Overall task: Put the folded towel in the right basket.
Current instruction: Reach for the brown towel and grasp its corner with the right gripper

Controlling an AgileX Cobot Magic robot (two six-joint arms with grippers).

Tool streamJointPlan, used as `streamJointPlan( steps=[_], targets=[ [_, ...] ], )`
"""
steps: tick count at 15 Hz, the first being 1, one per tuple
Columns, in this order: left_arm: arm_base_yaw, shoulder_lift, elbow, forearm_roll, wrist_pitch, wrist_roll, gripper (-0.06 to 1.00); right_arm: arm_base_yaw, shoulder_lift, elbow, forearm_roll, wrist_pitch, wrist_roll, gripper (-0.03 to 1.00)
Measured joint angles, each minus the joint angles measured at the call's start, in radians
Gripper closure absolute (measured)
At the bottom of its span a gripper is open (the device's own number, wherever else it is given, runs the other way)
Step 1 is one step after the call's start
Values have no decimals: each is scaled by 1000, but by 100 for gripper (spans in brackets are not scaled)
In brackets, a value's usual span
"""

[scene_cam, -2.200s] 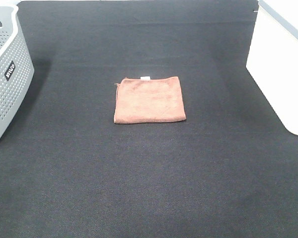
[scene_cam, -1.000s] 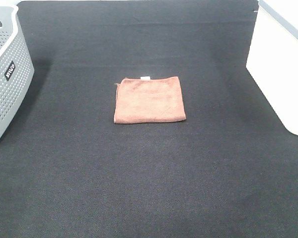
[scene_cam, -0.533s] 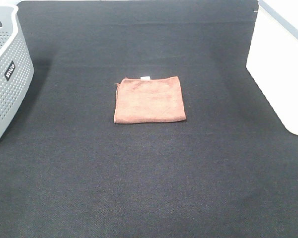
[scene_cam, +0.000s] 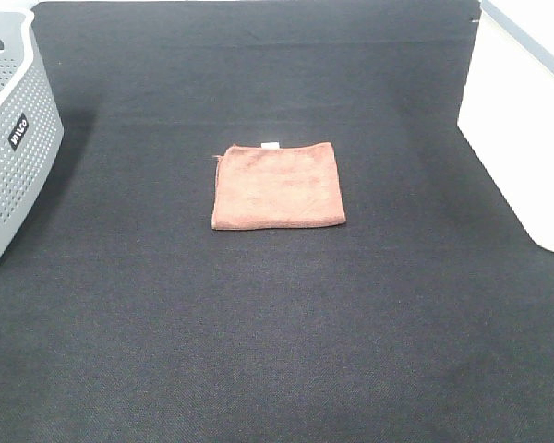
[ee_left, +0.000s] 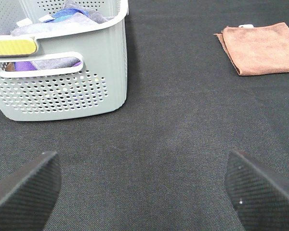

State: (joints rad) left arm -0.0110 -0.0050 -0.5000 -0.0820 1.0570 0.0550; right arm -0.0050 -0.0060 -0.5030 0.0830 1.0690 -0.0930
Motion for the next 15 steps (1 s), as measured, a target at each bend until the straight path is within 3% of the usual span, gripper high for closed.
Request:
streamJointPlan(
  steps=[15],
  targets=[
    [0, 0, 0, 0, 0, 0, 7, 0, 9, -2, 1, -4, 0, 27]
  ],
)
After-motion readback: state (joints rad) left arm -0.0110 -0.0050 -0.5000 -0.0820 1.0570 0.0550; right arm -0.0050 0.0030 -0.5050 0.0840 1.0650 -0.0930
